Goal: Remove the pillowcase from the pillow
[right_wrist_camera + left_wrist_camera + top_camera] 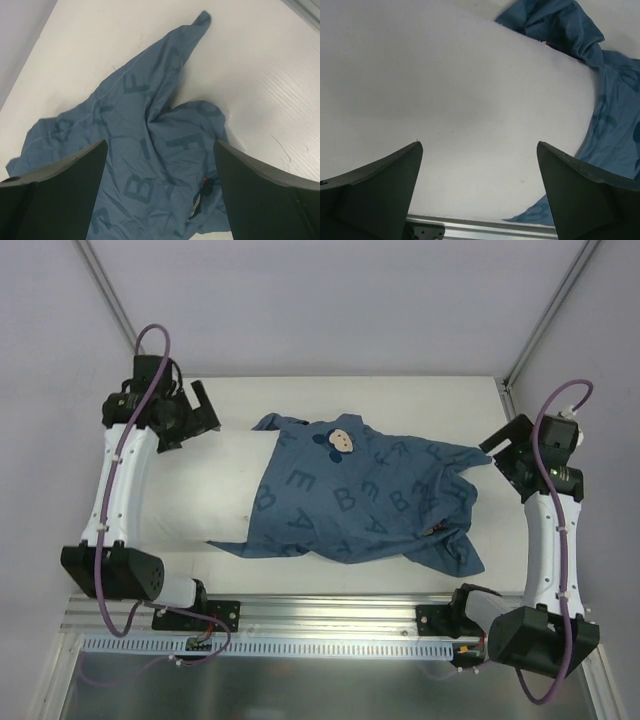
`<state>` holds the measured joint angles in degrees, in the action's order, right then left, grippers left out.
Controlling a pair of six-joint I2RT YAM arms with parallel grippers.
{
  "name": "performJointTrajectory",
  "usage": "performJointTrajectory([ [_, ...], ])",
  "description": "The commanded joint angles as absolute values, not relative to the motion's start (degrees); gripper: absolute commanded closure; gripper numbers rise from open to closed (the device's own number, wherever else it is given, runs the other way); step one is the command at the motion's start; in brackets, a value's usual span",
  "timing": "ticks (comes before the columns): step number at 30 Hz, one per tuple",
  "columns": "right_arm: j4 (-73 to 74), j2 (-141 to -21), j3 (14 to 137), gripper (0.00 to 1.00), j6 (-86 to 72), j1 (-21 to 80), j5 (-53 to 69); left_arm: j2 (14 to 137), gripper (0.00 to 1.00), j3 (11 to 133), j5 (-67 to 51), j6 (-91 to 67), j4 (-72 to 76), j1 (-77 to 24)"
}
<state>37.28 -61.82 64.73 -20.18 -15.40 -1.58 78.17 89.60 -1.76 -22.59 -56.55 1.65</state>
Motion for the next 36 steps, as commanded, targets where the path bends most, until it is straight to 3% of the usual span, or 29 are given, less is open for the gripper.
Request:
performJointTrajectory([
  [1,37.88,-61.08,67.5,0.08,-16.97,-9.78,-6.32,86.72,0.01,98.68,10.52,-22.41,-59.66,-4.12],
  [8,38.32,-60.29,64.34,0.06,-16.26,-4.75,-7.3,109.38,0.01,113.8,23.2,-23.11,-69.51,-8.0],
  [14,38.06,-60.12,62.84,0.05,-15.65,-3.17,-7.21,117.76,0.01,110.67,22.68,-25.84,-71.1,-9.31],
  [15,38.14,-60.38,62.84,0.05,-15.12,-2.99,-7.29,118.03,0.11,110.05,21.72,-25.84,-71.19,-9.58],
  [16,38.23,-60.82,62.84,0.05,-14.6,-2.81,-7.12,117.95,0.3,109.17,20.58,-26.01,-70.84,-10.1],
  [17,38.49,-61.08,63.02,0.05,-14.24,-2.81,-6.95,116.99,0.56,108.9,20.48,-26.28,-70.67,-10.37],
  [18,38.84,-62.04,63.19,0.05,-13.63,-2.73,-6.86,116.03,1.0,108.72,20.39,-26.71,-70.49,-10.46],
  [24,39.29,-65.56,65.03,0.05,-13.1,-2.72,-4.49,100.66,1.0,104.95,14.87,-28.21,-66.11,-10.63],
  [28,38.68,-70.47,67.14,0.05,-13.97,-0.45,-0.89,86.26,1.0,94.6,6.69,-27.42,-58.72,-10.63],
  [36,35.96,-80.85,72.6,0.04,-19.32,7.72,5.87,79.02,1.0,84.83,3.52,-26.98,-55.46,-10.63],
])
